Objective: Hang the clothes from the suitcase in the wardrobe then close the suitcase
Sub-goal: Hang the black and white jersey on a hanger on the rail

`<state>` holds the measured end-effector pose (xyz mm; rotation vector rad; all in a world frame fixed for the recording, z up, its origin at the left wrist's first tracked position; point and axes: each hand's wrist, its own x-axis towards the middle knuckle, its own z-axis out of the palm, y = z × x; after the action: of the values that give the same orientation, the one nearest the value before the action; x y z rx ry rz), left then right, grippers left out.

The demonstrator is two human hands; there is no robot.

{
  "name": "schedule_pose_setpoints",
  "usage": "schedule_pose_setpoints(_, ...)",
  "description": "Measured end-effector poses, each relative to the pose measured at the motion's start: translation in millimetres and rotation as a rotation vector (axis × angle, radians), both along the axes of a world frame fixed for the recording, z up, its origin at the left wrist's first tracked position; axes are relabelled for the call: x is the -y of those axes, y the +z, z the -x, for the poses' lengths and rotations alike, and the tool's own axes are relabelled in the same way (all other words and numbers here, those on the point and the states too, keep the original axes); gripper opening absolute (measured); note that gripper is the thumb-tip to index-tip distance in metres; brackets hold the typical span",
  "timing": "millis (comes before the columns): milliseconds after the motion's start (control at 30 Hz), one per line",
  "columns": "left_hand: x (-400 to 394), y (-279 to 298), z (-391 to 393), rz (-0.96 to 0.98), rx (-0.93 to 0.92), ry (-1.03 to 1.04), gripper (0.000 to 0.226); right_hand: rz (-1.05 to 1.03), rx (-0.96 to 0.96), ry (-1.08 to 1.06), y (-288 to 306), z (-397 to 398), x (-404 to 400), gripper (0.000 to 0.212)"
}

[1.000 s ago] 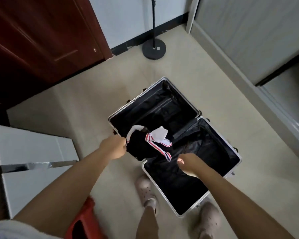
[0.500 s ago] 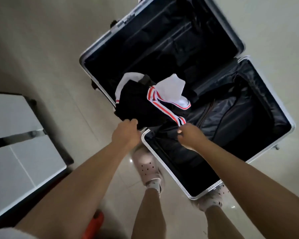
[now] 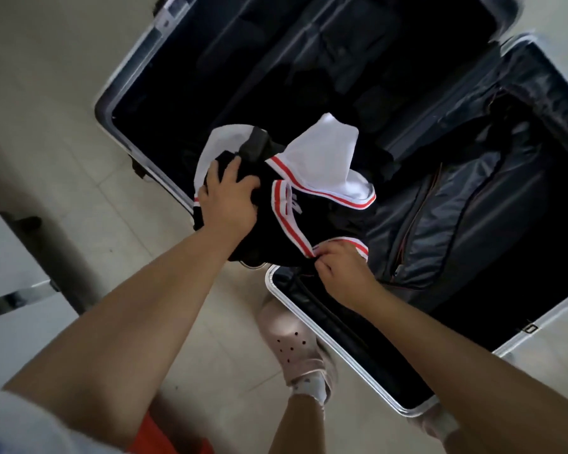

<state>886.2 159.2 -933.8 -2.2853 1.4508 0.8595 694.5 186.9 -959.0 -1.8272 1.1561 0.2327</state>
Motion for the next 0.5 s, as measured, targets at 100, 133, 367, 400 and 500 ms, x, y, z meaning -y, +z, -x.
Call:
schedule_pose_setpoints(100, 3.8, 7.3, 1.0, -0.012, -0.068, -0.142, 0.022, -0.121, 0.025, -0.027, 17.6, 25.5, 3.1, 0.032)
schedule_pose_setpoints(133, 1.7, 10.7, 1.0, -0.003, -0.115, -0.174, 0.018, -0.192, 0.038, -0.054, 23.7, 33.0, 3.7, 0.034)
schedule_pose_setpoints(367, -19.8, 84.3, 14.6, -0.165, -0.397, -0.05, 0.018, -0.254, 0.083, -0.013, 98.1, 63.4, 13.4, 0.061)
schedule_pose_setpoints(400, -14.5, 106.1, 18.2, -0.17, -0.414, -0.03, 0.026, -0.239, 0.081, -0.009, 119.7, 68.2, 21.3, 0.052)
schedule_pose_setpoints(500, -2.3, 153.7, 30.0, -0.113, -0.512, 0.144, 0.028, -0.257, 0.083, -0.092, 155.4, 72.6, 36.4, 0.036)
